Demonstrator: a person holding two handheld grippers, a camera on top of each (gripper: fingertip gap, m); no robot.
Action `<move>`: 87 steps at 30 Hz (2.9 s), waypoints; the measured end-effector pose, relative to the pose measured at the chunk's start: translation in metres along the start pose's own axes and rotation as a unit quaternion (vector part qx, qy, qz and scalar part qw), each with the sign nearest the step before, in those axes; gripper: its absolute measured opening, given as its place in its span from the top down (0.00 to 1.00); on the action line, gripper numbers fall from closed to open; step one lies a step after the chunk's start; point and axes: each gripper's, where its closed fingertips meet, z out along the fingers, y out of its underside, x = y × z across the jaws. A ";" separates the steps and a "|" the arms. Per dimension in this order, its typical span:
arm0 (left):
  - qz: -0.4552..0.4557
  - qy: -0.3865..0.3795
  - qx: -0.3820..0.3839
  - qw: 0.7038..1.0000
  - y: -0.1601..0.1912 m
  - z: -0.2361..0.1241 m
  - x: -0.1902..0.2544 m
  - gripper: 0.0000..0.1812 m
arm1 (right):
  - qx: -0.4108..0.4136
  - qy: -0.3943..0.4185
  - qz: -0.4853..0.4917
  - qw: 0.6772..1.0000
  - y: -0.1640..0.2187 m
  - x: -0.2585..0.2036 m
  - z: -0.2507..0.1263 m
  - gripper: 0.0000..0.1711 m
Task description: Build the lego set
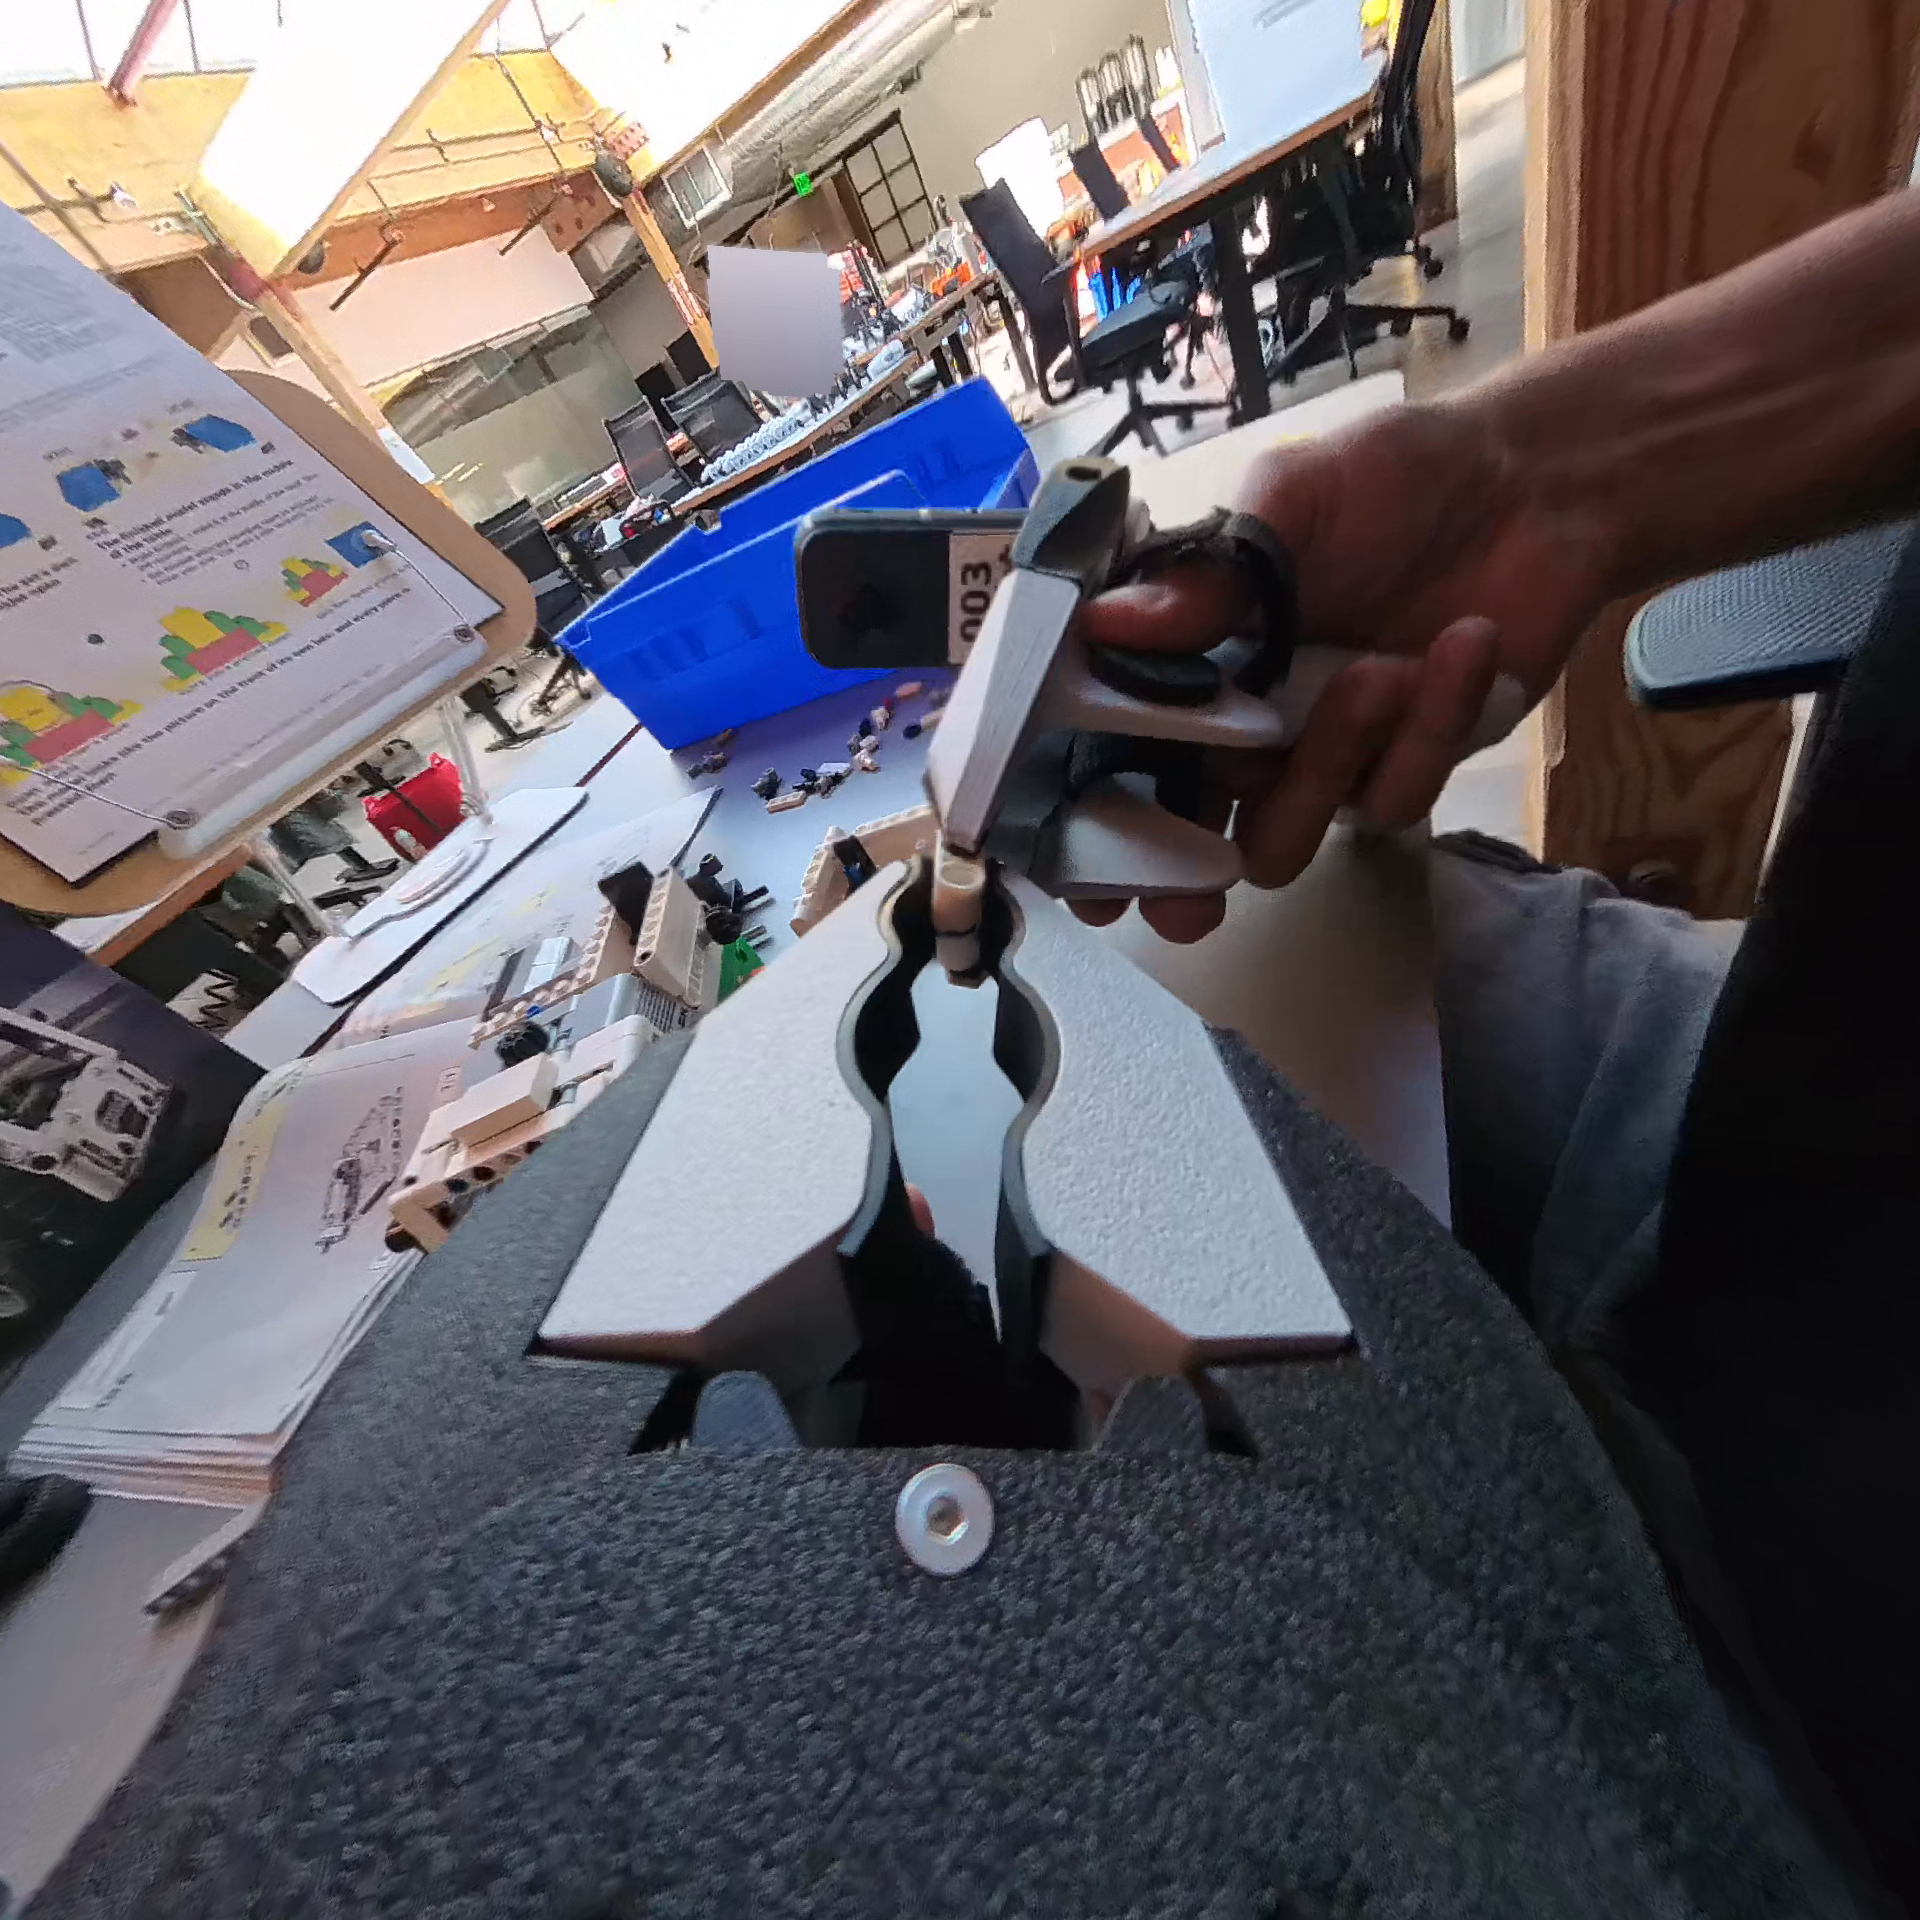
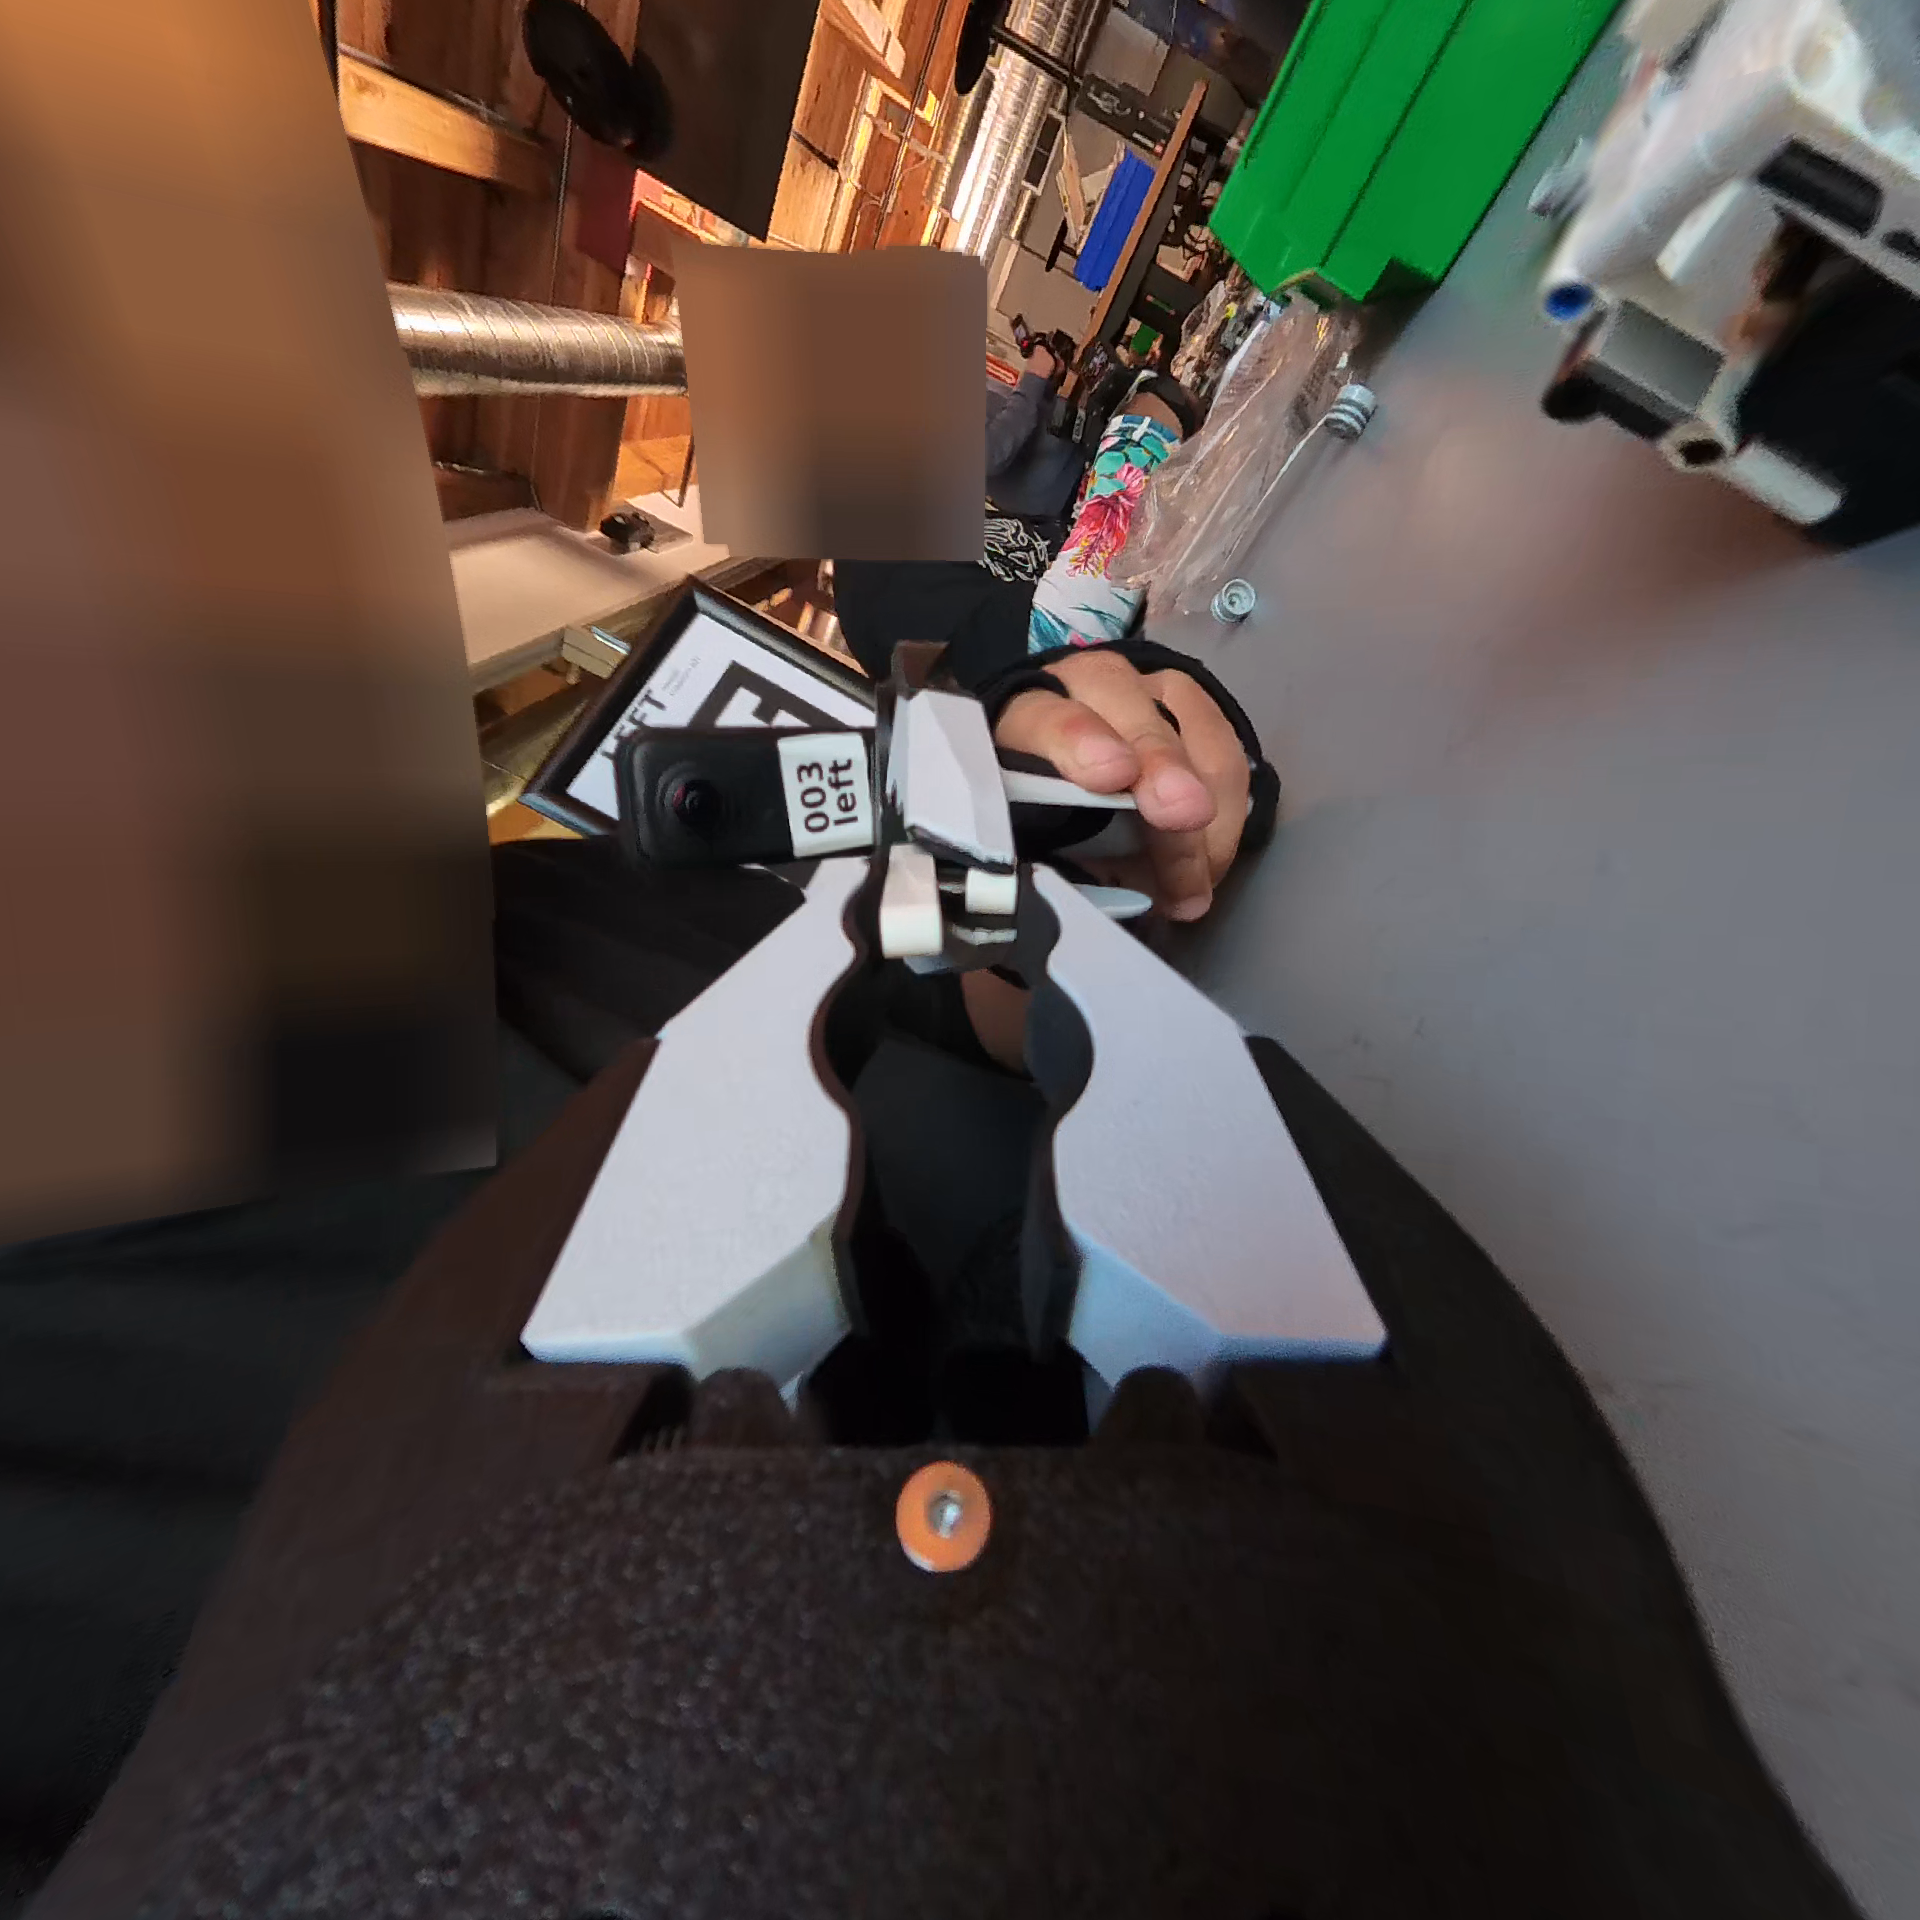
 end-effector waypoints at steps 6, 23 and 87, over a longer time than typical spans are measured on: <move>-0.084 0.032 0.029 0.996 -0.005 -0.009 -0.006 0.85 | 0.001 0.068 -0.168 0.983 -0.010 -0.002 -0.006 0.87; -0.166 0.127 0.091 0.974 -0.024 -0.016 0.007 0.88 | -0.069 0.060 -0.466 0.880 -0.001 -0.018 -0.009 0.87; 0.075 0.121 -0.109 0.984 0.042 -0.001 0.035 0.96 | -0.416 0.388 -0.606 0.556 0.018 0.064 -0.032 0.85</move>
